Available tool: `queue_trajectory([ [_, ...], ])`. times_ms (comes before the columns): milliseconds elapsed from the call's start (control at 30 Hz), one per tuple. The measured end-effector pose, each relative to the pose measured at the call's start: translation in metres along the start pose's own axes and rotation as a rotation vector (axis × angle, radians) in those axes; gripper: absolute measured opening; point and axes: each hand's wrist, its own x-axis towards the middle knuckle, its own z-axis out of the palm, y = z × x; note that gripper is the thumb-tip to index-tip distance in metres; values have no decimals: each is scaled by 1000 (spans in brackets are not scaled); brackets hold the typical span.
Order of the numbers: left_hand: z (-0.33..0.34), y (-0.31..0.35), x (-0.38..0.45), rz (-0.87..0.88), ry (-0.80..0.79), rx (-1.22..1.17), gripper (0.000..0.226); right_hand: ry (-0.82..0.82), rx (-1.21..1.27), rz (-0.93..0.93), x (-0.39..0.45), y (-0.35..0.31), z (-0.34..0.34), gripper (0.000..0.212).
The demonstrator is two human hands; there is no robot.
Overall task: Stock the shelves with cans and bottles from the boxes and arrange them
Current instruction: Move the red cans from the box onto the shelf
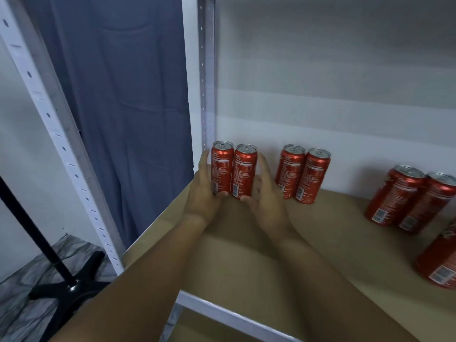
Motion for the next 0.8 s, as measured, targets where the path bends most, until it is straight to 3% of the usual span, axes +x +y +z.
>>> queue_trajectory([
  [133,-4,13,-36,-77,26,83,56,-41,-149,100,-36,-10,-11,71],
  [300,-8,22,-100,-24,-92,180,40,-18,-240,106,-95,-35,-27,53],
  [467,-11,44,-187,52,-75,116,7,-17,-209,115,-176,-64,-51,42],
  [633,3,32,-275,197,-32,82,5,131,-148,-47,-254,-61,-59,24],
  [733,42,-29,-319,36,-168,104,6,86,-182,-1,-307,-18,-47,20],
  [800,75,-83,-346,-118,-285,110,7,13,-209,135,-345,28,-30,21],
])
